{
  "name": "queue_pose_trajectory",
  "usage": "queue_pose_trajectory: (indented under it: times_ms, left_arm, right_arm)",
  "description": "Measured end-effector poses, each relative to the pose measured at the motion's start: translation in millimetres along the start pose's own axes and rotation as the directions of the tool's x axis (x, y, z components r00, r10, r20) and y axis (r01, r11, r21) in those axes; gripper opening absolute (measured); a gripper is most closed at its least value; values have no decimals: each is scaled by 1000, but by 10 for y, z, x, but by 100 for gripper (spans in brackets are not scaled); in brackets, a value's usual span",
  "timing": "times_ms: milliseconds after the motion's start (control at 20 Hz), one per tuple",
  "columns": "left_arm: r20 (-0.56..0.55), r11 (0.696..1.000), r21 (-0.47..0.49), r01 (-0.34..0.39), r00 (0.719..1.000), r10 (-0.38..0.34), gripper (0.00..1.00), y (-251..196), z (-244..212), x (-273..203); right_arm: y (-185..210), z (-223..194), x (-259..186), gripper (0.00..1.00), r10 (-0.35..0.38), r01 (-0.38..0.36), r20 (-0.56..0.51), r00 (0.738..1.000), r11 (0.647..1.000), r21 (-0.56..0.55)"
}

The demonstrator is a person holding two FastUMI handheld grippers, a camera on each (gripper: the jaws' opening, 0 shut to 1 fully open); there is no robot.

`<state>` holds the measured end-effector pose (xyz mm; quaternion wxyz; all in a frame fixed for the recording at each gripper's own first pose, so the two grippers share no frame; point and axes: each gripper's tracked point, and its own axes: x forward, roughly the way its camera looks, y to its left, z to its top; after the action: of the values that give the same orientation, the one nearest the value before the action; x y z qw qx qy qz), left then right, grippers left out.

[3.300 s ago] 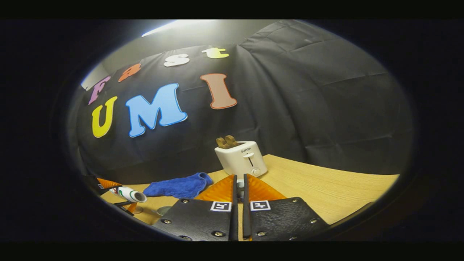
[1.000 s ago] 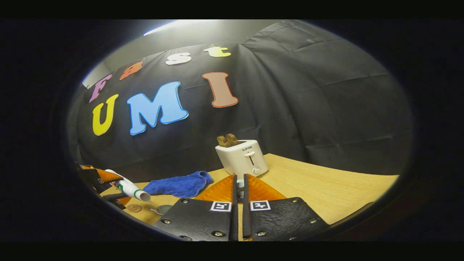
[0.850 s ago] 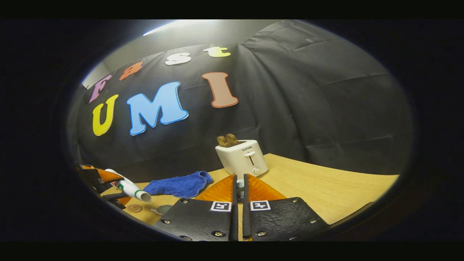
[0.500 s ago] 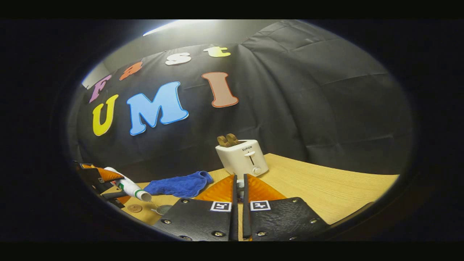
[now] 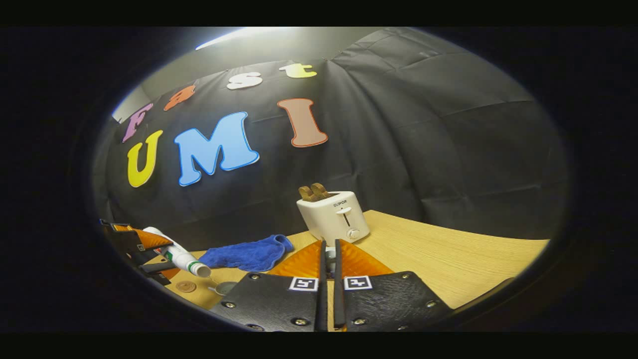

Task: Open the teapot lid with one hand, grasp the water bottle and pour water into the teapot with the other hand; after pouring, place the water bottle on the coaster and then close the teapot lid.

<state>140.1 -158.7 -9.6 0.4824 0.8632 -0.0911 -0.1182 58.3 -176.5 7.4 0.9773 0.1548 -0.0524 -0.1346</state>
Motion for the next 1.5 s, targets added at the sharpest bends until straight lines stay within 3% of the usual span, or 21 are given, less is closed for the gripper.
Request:
queue_pose_trajectory:
  times_ms: [50,150,200,350,400,500,550,600,650,1000,1050,1100,1250,1300,1350,1400,1500]
  left_arm:
    - [1,1000,5,1,1000,-1,76,2,-3,-20]
    - [4,1000,17,4,1000,-4,75,1,10,-40]
    - [4,1000,22,6,1000,-6,75,-10,11,-40]
    - [3,999,35,9,1000,-9,76,0,6,-27]
    - [2,999,41,8,1000,-8,81,-4,10,-25]
    - [6,999,44,3,1000,-4,81,3,12,-42]
    - [6,999,46,-1,1000,1,76,10,11,-50]
    - [7,999,49,-7,1000,7,76,15,14,-48]
    - [11,999,48,-10,1000,10,81,11,9,-44]
    - [62,994,-107,5,998,1,75,-9,12,9]
    - [65,990,-137,12,998,-4,82,-31,-9,24]
    - [69,985,-172,19,998,-8,75,-52,-26,43]
    - [79,956,-293,31,997,-8,75,-125,-94,113]
    - [81,939,-343,35,997,-8,82,-154,-109,138]
    - [80,918,-394,43,997,-12,75,-193,-136,177]
    - [78,894,-445,49,997,-16,78,-225,-146,205]
    - [86,838,-543,61,996,-17,75,-279,-129,235]
  right_arm:
    - [6,4,2,5,0,0,0,1000,1000,0]
    - [-16,5,4,5,-1,1,2,1000,1000,5]
    - [-17,8,0,0,-1,1,2,1000,1000,9]
    - [-19,12,-1,5,1,-1,1,1000,1000,20]
    - [-19,8,-1,5,2,-2,0,1000,1000,22]
    - [-9,8,-2,5,6,-6,-1,1000,1000,24]
    - [-5,9,3,0,8,-8,-1,1000,1000,25]
    - [-6,2,-3,5,9,-9,-2,1000,1000,24]
    - [-3,2,0,5,10,-10,-2,1000,1000,23]
    - [-2,-7,7,5,12,-12,-6,1000,999,33]
    - [4,-14,15,0,14,-14,-8,1000,999,37]
    - [-4,-32,9,4,13,-12,-10,1000,999,35]
    - [14,-32,23,5,18,-18,-10,1000,999,28]
    - [35,-41,21,5,23,-23,-11,1000,999,25]
    - [61,-43,21,5,33,-33,-11,999,999,25]
    - [88,-53,20,5,42,-42,-12,999,999,26]
    - [130,-70,33,5,55,-54,-15,998,998,18]
